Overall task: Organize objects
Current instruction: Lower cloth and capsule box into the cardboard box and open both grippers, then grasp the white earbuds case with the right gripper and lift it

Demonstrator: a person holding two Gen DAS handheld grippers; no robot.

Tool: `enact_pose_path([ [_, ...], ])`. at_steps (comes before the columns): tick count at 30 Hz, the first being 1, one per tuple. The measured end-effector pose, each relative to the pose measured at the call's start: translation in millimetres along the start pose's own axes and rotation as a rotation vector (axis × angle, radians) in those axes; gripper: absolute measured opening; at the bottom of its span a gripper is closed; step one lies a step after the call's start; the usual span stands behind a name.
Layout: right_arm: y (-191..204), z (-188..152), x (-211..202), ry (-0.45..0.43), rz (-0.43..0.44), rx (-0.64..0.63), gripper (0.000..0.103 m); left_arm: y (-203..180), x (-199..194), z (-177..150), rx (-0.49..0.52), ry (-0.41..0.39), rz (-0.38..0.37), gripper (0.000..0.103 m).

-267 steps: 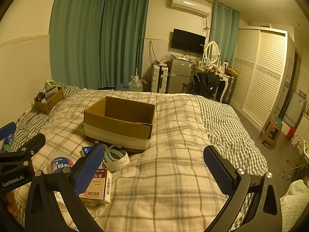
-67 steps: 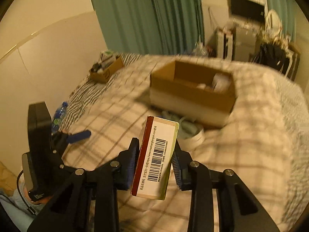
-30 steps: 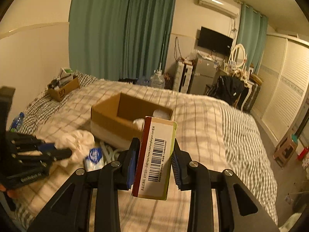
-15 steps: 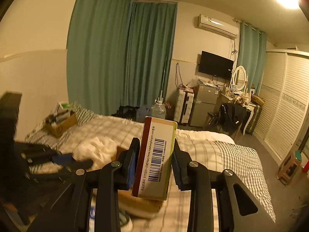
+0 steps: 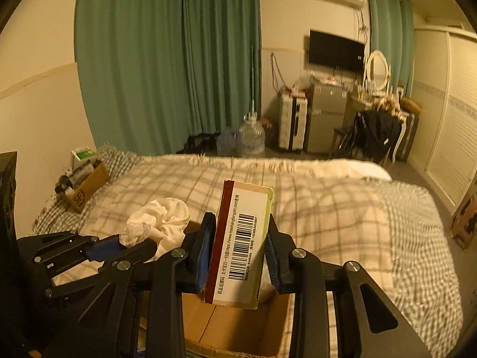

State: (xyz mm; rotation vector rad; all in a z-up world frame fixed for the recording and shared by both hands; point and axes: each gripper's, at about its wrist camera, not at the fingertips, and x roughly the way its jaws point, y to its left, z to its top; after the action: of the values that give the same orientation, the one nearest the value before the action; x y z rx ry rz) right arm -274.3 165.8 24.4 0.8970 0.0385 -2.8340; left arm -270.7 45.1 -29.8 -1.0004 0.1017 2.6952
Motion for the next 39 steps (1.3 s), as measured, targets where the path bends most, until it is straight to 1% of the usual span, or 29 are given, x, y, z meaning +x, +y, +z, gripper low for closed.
enact_pose_path([
  [3,-6.7,-9.6,19.7,0.038,0.017,0.018,0.031,1.4,19.4,-8.4,0.012,0.029,0.016,0.017],
  [6,-12.4,-16.4,35.3,0.073,0.041,0.031,0.031,0.8,30.5,-14.8,0.004,0.052,-0.001,0.017],
  [7,-15.1,-18.4,37.7,0.081,0.051,0.036,0.033,0.8,32.4,-15.9,0.005,0.055,-0.005,0.018],
  [8,-18.5,-19.9,38.1,0.085,0.061,0.042,0.033,0.7,33.9,-16.9,0.010,0.059,-0.008,0.019],
  [9,-20.4,-20.6,37.6,0.079,0.072,0.058,0.037,0.4,35.9,-18.1,0.022,0.069,-0.009,0.023],
  [10,-21.1,-21.2,36.0,0.068,0.076,0.073,0.051,-0.7,36.4,-18.4,0.032,0.076,-0.005,0.035],
  [11,-24.2,-20.9,31.7,0.051,0.069,0.091,0.059,-0.7,35.4,-19.7,0.039,0.083,0.008,0.045],
  [12,-26.1,-20.2,27.6,0.039,0.061,0.101,0.068,1.8,34.1,-19.6,0.038,0.077,0.020,0.068],
  [13,-28.1,-19.3,21.9,0.026,0.054,0.109,0.069,3.5,29.8,-20.7,0.033,0.064,0.028,0.080],
  [14,-30.1,-18.5,14.6,0.016,0.050,0.111,0.069,6.5,22.0,-22.5,0.022,0.043,0.030,0.081],
  [17,-29.9,-17.7,-7.6,0.002,0.019,0.103,0.074,12.5,4.0,-26.1,-0.002,0.042,0.028,0.084],
  [19,-28.7,-21.2,-26.7,-0.009,-0.006,0.087,0.078,19.7,-8.8,-31.8,-0.022,0.037,0.042,0.093],
  [21,-27.3,-28.3,-48.5,-0.018,-0.036,0.067,0.079,23.3,-26.8,-40.3,-0.037,0.024,0.062,0.095],
  [25,-15.7,-51.5,-89.5,-0.037,-0.075,0.012,0.081,27.7,-61.3,-62.7,-0.057,0.012,0.113,0.095],
  [27,-6.2,-67.5,-107.4,-0.042,-0.081,-0.014,0.081,33.7,-78.6,-82.5,-0.079,0.006,0.118,0.095],
  [29,7.5,-86.0,-120.2,-0.029,-0.062,-0.047,0.081,33.9,-90.0,-97.9,-0.088,0.015,0.111,0.095],
  [34,36.1,-121.0,-128.9,0.021,-0.039,-0.115,0.081,27.8,-113.3,-142.8,-0.073,0.042,0.146,0.095],
  [39,58.2,-163.1,-118.4,0.096,-0.014,-0.135,0.081,28.4,-121.3,-183.9,-0.089,0.070,0.195,0.095],
])
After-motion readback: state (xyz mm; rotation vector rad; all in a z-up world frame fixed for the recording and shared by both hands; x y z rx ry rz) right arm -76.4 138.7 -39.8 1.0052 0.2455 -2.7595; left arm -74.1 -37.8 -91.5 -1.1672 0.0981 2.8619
